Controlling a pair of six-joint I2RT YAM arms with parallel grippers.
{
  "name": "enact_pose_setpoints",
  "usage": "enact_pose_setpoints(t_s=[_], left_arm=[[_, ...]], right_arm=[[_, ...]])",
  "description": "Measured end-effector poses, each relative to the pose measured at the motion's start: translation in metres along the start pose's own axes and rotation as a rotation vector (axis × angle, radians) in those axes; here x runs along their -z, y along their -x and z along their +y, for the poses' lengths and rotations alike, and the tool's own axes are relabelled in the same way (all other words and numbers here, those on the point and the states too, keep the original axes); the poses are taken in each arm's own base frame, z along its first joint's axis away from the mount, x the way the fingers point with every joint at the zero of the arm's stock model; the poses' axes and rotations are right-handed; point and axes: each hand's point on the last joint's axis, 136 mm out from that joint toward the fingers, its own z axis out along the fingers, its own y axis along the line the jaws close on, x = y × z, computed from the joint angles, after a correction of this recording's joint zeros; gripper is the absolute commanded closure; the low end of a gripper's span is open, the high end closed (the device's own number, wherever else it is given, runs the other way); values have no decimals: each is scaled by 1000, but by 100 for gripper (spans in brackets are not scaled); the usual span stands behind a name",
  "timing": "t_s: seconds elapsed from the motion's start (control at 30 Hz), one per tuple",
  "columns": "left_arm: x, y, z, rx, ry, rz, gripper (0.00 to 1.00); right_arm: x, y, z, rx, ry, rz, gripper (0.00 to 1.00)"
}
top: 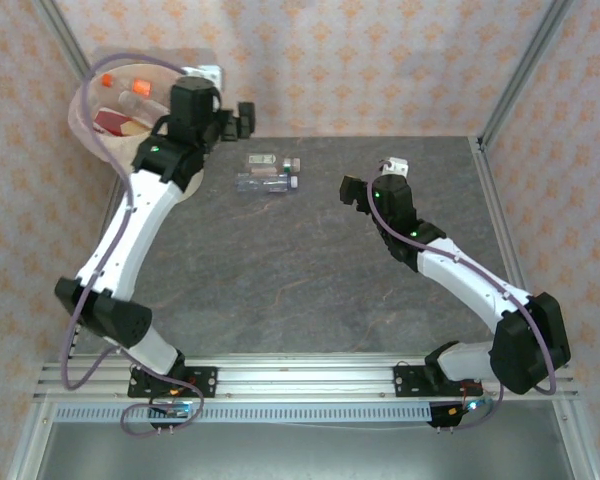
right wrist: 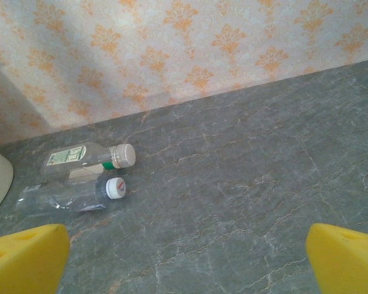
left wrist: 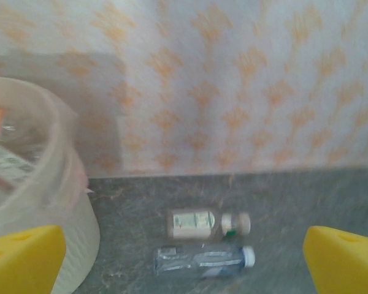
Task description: Put the plastic bottles in the bin
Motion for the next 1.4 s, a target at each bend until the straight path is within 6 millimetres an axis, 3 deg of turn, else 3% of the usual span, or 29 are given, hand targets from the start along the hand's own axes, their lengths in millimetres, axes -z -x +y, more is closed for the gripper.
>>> enact_pose_setpoints(t_s=[0.1,0.23,0.33,0.43,0.5,0.7,0.83,1.03,1.4], left_arm=[[-55,-50,-25,-203,-70,143,0],[-115,-140,-44,-440,-178,386,0],[-142,-198,-51,-584,-263,531,1],[-157,-229,-55,-692,-324,603,1],[-165,-233,-57,-736,-342,611,1],[-199,-215,-62,-811,-349,555,3],[-211,-232,-60,-841,-364,597,6],[-208,-268,-54,-865,-390,697,9],[-174,-287,-38,-889,-375,769,9]], right_arm=[[0,0,1,5,4,-1,1],[0,1,0,8,3,-4,1],[2,5,-2,4,-3,-14,1],[4,8,-3,1,-5,-23,1],[4,9,-3,3,-7,-25,1],[5,8,-5,11,-14,-21,1],[5,9,-7,15,-27,-26,1],[5,9,-8,18,-31,-26,1],[5,9,-8,17,-30,-26,1]])
